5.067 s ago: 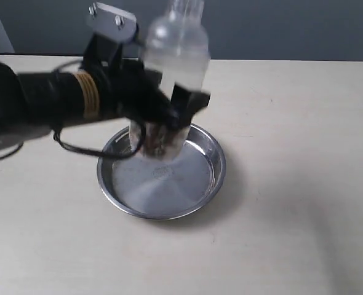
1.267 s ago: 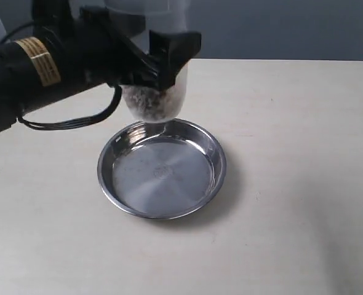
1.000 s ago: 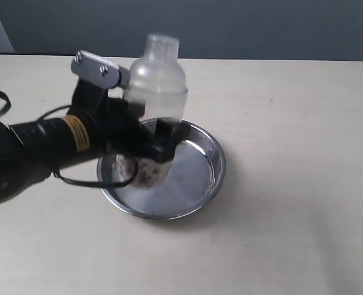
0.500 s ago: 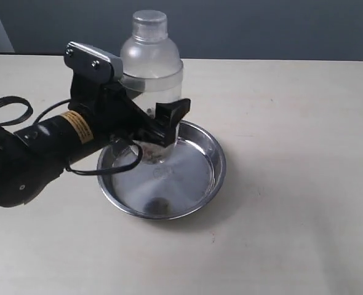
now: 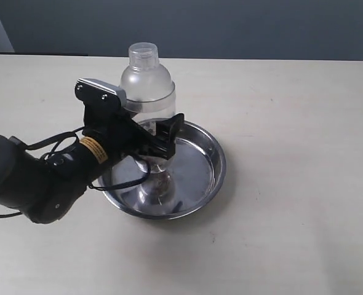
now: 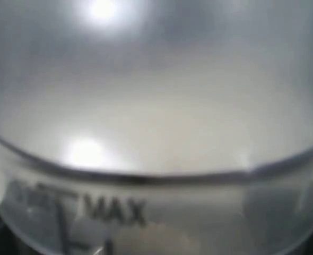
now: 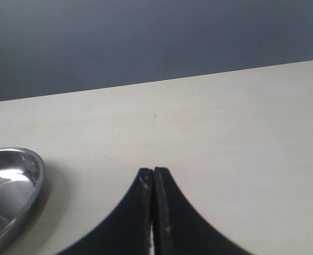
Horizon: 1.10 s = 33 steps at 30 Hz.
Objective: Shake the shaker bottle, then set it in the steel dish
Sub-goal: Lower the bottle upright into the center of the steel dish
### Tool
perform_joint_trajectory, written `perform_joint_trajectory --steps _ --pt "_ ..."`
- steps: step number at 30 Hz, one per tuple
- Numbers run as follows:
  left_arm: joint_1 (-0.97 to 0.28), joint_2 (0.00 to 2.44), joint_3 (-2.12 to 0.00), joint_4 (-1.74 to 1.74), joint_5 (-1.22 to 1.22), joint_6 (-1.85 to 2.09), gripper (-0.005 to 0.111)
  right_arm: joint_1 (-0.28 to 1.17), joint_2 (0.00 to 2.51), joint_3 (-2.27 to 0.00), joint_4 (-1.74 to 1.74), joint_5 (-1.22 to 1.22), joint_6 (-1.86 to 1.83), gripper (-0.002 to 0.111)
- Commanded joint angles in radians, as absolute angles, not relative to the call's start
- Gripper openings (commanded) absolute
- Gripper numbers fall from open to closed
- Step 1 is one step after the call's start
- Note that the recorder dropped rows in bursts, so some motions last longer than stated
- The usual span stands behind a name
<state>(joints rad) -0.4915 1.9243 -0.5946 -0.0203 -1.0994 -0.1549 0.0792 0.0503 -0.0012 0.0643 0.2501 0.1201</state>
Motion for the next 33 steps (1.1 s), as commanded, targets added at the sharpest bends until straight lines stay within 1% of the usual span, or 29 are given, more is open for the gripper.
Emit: perform_joint_trajectory --steps 1,3,7,12,22,25,27,28,29,31,32,33 --pt "-0.491 1.932 -0.596 -0.021 -1.155 -0.176 0.000 0.081 0.052 0.000 0.061 0.233 0.117 -0.001" --pt "-0.491 1.932 -0.598 -0.019 -1.153 -0.176 0.000 0.081 0.052 0.000 0.061 0.233 0.117 -0.001" --pt "-0.491 1.932 -0.620 0.097 -1.062 -0.254 0.000 0.081 0.052 0.000 0.061 0.233 0.117 -0.001" --pt "-0.491 1.932 -0.629 0.079 -0.992 -0.254 0.000 0.081 0.052 0.000 0.061 0.238 0.117 -0.001" --pt "-0.491 1.932 -0.629 0.155 -1.003 -0.251 0.002 0.081 0.052 0.000 0.061 0.238 0.117 -0.001" --pt "-0.491 1.932 -0.629 0.205 -1.037 -0.251 0.017 0.081 0.052 0.000 0.061 0.236 0.117 -0.001" --pt "-0.491 1.932 -0.629 0.205 -1.039 -0.251 0.031 0.081 0.052 0.000 0.061 0.236 0.117 -0.001" --pt "-0.491 1.932 -0.629 0.201 -1.039 -0.251 0.042 0.081 0.052 0.000 0.061 0.236 0.117 -0.001" --pt "-0.491 1.932 -0.629 0.198 -1.039 -0.251 0.049 0.081 0.052 0.000 0.061 0.236 0.117 -0.001" --pt "-0.489 1.932 -0.629 0.192 -1.039 -0.251 0.068 0.081 0.052 0.000 0.061 0.236 0.117 -0.001" --pt "-0.485 1.932 -0.629 0.194 -1.042 -0.251 0.075 0.081 0.052 0.000 0.061 0.236 0.117 -0.001" --pt "-0.480 1.932 -0.629 0.203 -1.049 -0.251 0.081 0.081 0.052 0.000 0.061 0.236 0.117 -0.001"
